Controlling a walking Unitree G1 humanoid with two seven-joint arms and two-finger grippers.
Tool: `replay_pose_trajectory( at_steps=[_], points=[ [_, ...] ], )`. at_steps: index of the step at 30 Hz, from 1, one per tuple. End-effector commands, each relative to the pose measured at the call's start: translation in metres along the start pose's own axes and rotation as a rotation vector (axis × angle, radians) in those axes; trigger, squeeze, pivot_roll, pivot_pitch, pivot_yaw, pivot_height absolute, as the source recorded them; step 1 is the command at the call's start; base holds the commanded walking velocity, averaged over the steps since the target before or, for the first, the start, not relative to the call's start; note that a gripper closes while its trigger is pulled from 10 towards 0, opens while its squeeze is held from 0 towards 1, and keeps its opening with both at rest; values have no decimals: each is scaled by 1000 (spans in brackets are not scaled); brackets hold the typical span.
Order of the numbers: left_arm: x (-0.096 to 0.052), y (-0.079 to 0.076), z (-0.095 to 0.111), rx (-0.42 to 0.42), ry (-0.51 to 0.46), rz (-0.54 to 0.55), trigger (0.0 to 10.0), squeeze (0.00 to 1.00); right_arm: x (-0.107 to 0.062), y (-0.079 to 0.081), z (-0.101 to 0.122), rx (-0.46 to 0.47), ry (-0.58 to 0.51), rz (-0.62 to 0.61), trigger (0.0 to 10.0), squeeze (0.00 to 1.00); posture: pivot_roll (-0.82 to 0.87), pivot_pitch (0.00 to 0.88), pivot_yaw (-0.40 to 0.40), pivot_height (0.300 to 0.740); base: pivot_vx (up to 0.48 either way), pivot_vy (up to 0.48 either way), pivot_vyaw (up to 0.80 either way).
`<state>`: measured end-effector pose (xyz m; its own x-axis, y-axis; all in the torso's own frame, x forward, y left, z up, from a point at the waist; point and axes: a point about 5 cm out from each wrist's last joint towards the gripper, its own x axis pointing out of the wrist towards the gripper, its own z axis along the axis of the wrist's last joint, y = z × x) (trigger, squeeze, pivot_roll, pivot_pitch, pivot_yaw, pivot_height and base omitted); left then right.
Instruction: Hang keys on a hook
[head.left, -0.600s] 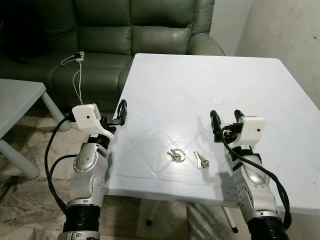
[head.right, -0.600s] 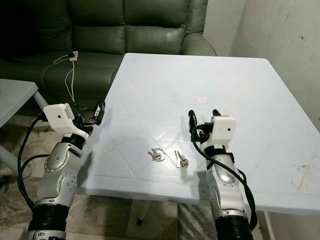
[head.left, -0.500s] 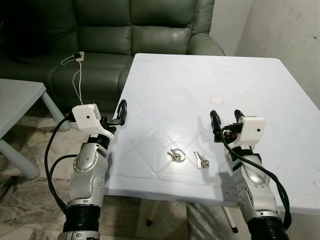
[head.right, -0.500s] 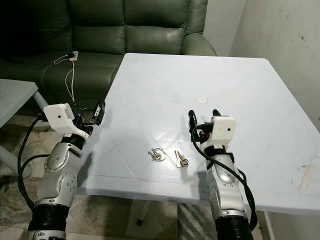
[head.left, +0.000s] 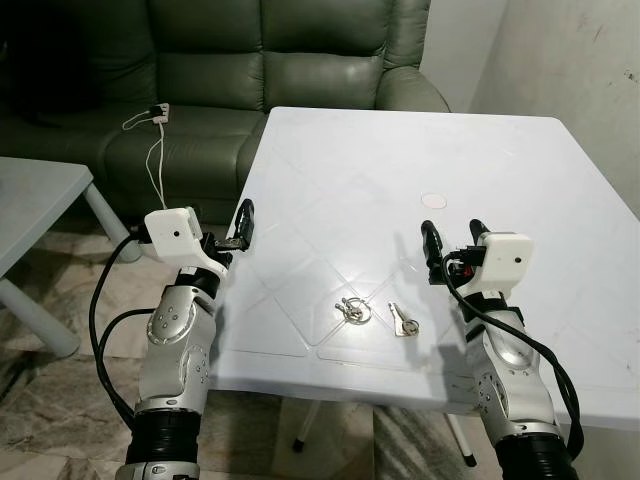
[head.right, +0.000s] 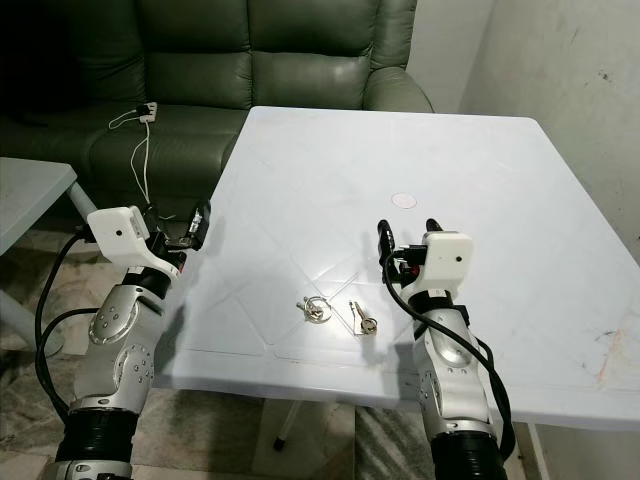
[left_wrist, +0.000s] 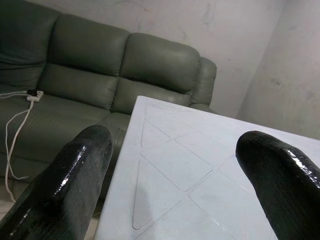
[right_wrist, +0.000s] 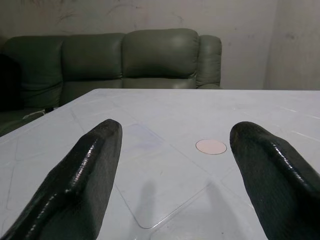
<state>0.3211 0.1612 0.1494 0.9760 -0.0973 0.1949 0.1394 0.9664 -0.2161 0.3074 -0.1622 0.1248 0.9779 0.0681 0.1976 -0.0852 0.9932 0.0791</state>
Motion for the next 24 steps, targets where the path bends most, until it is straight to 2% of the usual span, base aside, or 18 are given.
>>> replay_pose_trajectory(
  at_steps=[1,24],
  points=[
    [1,-2,2,19,-2,-9,10000,0,1,-2,3,-1,-16,-11,10000,0,-37,0,-34,740,0,0,0],
    [1,-1,3,20,-9,6,10000,0,2,-3,5,1,-22,-14,10000,0,-35,0,-40,740,0,0,0]
  ],
)
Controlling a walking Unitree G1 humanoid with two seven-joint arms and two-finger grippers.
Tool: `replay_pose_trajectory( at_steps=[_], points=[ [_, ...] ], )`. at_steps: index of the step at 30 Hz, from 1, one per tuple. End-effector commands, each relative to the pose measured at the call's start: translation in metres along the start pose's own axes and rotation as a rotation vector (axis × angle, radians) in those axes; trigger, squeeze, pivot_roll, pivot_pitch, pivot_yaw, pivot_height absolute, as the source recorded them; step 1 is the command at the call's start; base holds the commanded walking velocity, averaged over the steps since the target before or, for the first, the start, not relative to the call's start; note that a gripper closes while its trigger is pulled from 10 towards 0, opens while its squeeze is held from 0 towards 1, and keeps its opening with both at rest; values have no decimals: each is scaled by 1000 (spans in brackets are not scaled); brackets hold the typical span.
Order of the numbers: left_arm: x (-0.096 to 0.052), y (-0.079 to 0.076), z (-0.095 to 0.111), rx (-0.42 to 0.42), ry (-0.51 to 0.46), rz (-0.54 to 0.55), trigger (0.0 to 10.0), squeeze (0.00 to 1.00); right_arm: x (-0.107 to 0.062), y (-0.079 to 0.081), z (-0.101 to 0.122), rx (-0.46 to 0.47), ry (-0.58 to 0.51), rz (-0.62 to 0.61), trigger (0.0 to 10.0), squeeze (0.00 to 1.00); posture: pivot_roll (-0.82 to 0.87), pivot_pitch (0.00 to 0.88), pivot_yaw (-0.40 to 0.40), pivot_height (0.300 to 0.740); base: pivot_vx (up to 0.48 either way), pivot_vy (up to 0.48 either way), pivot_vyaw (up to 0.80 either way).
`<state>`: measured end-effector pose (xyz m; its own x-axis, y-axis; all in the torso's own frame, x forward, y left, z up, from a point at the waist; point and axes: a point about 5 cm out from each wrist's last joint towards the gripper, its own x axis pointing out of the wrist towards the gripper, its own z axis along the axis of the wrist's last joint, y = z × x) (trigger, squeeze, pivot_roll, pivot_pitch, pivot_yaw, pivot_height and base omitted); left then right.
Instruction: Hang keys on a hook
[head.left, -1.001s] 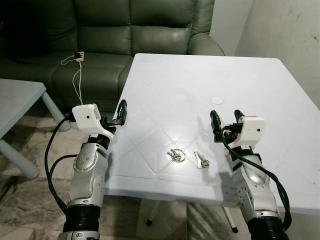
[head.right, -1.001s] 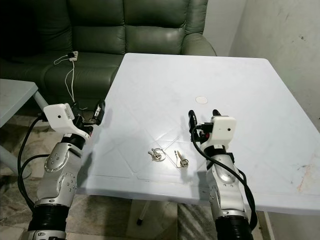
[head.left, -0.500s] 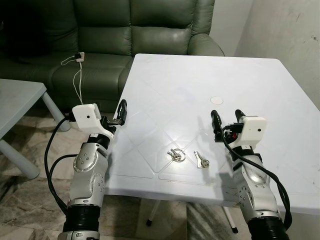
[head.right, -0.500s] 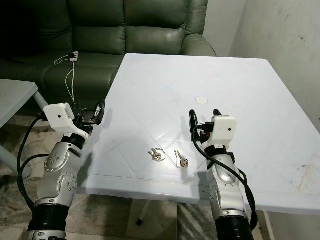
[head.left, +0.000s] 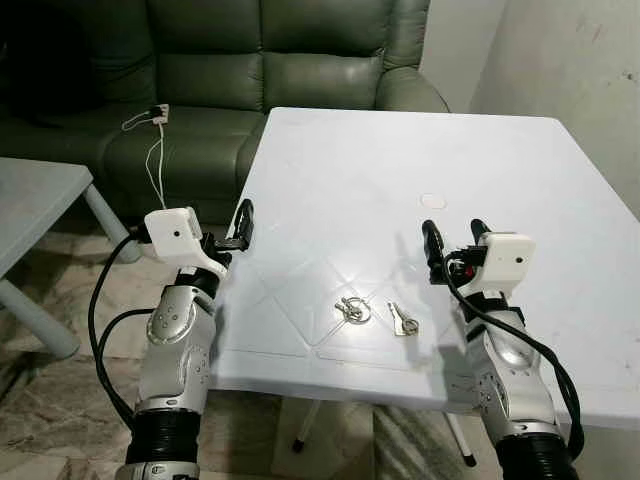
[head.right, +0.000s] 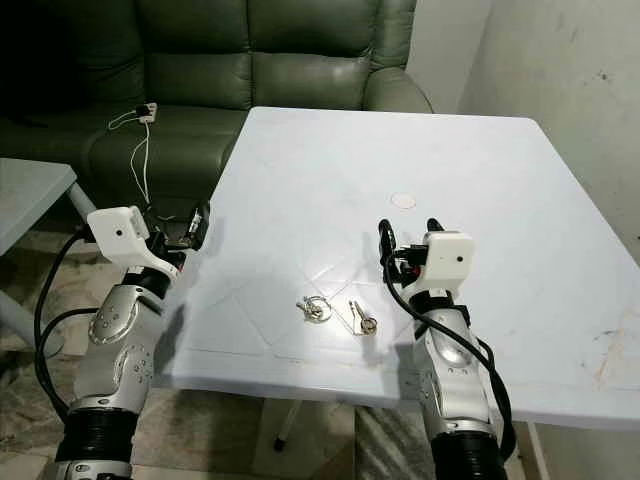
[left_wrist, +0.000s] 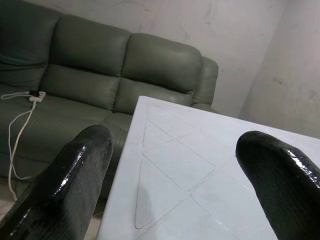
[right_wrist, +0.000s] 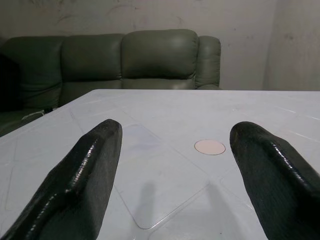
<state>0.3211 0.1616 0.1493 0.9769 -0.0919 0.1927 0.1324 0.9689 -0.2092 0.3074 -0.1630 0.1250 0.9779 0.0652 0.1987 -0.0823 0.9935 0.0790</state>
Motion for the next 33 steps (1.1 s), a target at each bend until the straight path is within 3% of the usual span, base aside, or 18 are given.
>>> replay_pose_trajectory(
  at_steps=[1,25,33],
  points=[
    [1,-1,4,11,-11,1,10000,0,2,-2,5,2,-21,-12,10000,0,-35,0,-40,740,0,0,0],
    [-3,-9,-6,19,20,-34,10000,0,0,-3,3,-8,-5,5,10000,0,-40,0,-42,740,0,0,0],
    [-19,-38,-29,3,99,-142,10000,0,-9,-6,-5,-34,40,39,10000,0,-44,0,-42,740,0,0,0]
  ],
)
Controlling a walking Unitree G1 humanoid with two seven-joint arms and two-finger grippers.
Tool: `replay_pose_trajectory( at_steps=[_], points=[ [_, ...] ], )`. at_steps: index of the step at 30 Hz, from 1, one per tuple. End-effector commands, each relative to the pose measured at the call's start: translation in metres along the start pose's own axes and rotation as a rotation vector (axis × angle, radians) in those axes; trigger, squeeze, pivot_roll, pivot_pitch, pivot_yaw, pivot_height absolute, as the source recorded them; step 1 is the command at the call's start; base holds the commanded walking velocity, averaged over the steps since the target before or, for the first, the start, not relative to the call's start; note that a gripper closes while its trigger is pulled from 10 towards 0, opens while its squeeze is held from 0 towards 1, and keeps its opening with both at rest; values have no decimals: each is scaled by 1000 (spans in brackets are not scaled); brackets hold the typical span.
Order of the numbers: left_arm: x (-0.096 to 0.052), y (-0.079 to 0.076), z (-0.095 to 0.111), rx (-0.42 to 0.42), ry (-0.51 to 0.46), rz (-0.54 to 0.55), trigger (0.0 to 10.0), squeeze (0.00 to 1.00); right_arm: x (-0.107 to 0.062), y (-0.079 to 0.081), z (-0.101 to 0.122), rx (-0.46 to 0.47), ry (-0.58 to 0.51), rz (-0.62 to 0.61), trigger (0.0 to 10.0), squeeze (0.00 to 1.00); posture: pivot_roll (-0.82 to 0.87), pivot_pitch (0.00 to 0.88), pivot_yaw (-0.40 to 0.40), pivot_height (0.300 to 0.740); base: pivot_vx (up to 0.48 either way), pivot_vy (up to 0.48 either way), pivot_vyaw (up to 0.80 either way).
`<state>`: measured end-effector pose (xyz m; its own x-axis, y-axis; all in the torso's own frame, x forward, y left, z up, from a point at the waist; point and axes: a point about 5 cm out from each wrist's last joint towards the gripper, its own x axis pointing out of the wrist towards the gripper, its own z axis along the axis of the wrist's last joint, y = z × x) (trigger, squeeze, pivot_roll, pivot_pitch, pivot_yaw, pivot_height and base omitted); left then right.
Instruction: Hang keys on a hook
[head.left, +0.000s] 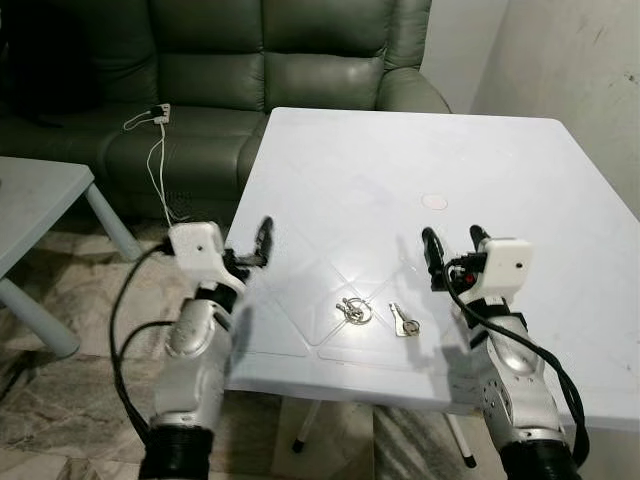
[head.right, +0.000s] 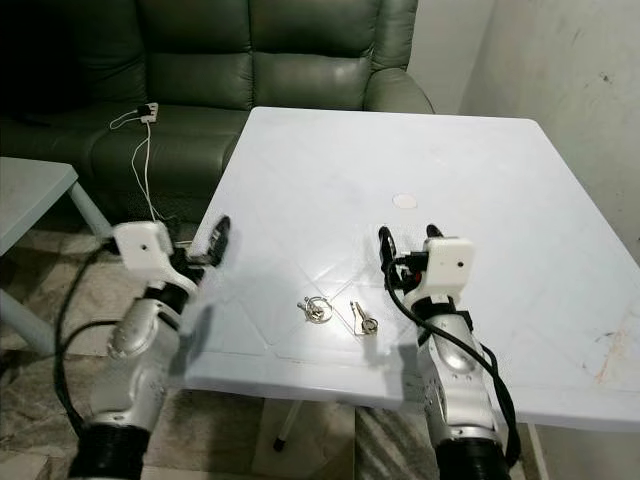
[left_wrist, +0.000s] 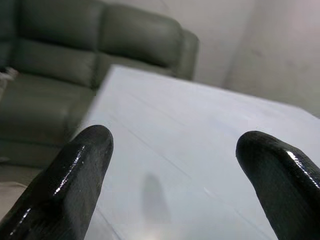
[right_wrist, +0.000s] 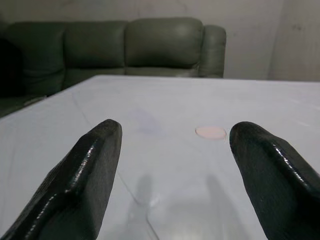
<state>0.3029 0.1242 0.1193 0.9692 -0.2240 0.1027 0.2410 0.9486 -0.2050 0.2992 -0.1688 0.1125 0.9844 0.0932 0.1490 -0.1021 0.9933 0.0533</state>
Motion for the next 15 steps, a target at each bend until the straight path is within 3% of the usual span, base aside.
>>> replay_pose_trajectory(
  at_steps=[1,15],
  points=[
    [-2,-16,0,33,2,-79,10000,0,-1,0,4,-18,-2,26,10000,0,-46,0,-42,740,0,0,0],
    [-19,-53,-14,31,49,-204,10000,0,-12,5,-3,-22,67,174,10000,0,-44,0,-58,740,0,0,0]
  ],
)
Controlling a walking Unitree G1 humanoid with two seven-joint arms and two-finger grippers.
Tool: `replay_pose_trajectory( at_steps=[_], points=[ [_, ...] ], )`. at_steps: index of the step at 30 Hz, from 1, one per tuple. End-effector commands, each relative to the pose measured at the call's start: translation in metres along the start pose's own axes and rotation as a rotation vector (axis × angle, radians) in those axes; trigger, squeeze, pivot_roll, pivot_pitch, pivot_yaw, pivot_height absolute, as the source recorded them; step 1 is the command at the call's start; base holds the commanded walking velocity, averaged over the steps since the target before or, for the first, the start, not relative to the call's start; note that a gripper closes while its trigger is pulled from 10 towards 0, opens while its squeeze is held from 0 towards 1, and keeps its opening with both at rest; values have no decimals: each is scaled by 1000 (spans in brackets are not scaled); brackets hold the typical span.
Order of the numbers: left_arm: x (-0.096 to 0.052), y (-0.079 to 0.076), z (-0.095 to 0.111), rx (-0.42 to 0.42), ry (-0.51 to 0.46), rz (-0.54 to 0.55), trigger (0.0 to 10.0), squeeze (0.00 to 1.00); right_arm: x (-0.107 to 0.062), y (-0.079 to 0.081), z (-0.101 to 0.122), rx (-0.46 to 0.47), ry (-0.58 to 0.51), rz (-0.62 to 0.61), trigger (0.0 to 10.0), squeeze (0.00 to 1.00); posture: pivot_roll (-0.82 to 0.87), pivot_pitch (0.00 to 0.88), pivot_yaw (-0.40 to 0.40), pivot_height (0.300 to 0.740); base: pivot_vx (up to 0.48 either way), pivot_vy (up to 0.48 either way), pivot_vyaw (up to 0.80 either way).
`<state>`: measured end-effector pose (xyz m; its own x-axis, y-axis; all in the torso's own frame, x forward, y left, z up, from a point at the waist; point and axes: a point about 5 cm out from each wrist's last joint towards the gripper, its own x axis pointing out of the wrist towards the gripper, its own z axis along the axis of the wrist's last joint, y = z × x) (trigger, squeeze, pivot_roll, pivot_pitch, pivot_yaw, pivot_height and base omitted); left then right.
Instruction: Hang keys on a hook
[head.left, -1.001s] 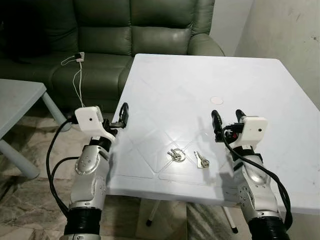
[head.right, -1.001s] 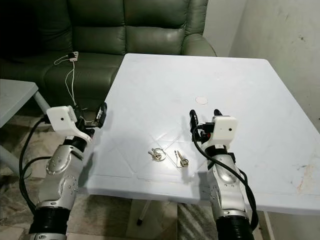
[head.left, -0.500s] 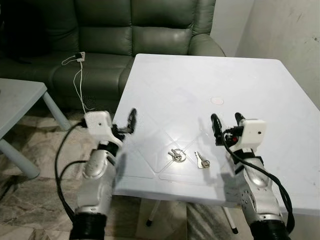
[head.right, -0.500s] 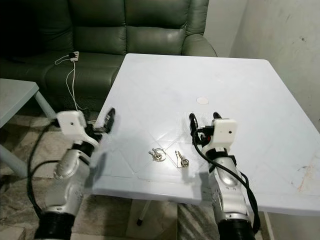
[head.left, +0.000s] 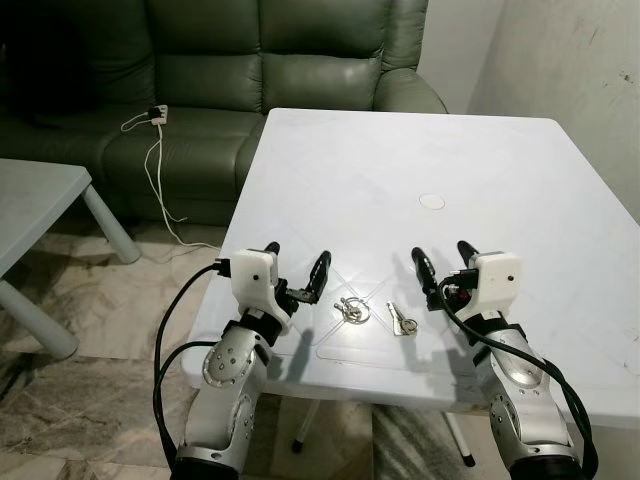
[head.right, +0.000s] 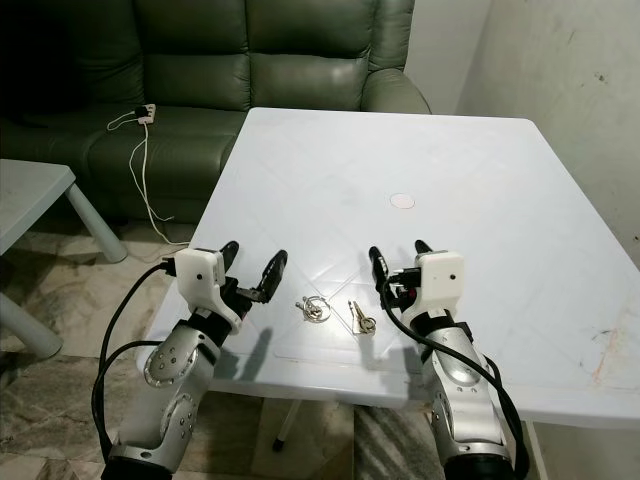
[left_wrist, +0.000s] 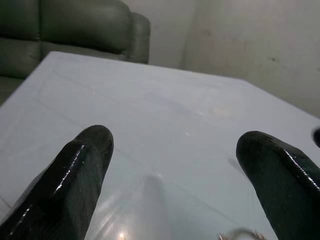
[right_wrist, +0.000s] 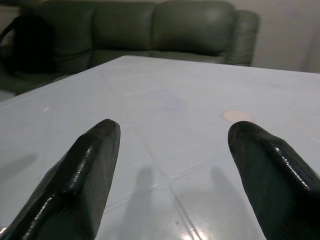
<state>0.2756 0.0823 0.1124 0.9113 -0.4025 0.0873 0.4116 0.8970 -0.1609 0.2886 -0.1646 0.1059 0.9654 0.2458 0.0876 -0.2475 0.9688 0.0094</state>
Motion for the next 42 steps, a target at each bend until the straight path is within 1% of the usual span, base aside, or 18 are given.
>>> replay_pose_trajectory(
  at_steps=[1,4,5,12,15,17,21,27,33,36,42],
  points=[
    [-1,-9,0,3,3,-24,10000,0,-1,1,2,-1,5,32,10000,0,-45,0,-59,740,0,0,0],
    [-4,-13,-2,-5,18,-30,10000,0,-2,0,2,-3,13,45,10000,0,-43,0,-65,740,0,0,0],
    [-5,-15,-3,-20,26,-31,10000,0,-2,0,3,-7,18,53,10000,0,-42,0,-68,740,0,0,0],
    [-13,-19,-4,-52,46,-31,10000,0,-6,-3,4,-17,34,88,10000,0,-39,11,-79,740,0,0,0],
    [-18,-22,-5,-28,52,-33,10000,0,-8,-6,4,-30,40,96,10000,0,-39,20,-84,740,0,0,0],
    [-21,-24,-5,-33,52,-39,10000,0,-9,-8,5,-34,42,96,10000,0,-38,27,-88,740,0,0,0],
    [-30,-27,-8,-25,83,-43,10000,0,-11,-10,5,-48,53,102,10000,0,-36,40,-94,740,0,0,0],
    [-37,-29,-9,-24,103,-43,10000,0,-17,-6,0,-53,85,134,10000,0,-36,56,-95,740,0,0,0],
    [-39,-30,-9,-22,112,-43,10000,0,-24,-3,-4,-45,123,189,10000,0,-41,65,-91,740,0,0,0],
    [-40,-31,-9,-24,118,-43,10000,0,-31,1,-9,-63,166,258,10000,0,-44,68,-89,740,0,0,0],
    [-40,-32,-8,-26,121,-41,10000,0,-37,4,-14,-94,208,314,10000,0,-42,72,-92,740,0,0,0]
  ],
)
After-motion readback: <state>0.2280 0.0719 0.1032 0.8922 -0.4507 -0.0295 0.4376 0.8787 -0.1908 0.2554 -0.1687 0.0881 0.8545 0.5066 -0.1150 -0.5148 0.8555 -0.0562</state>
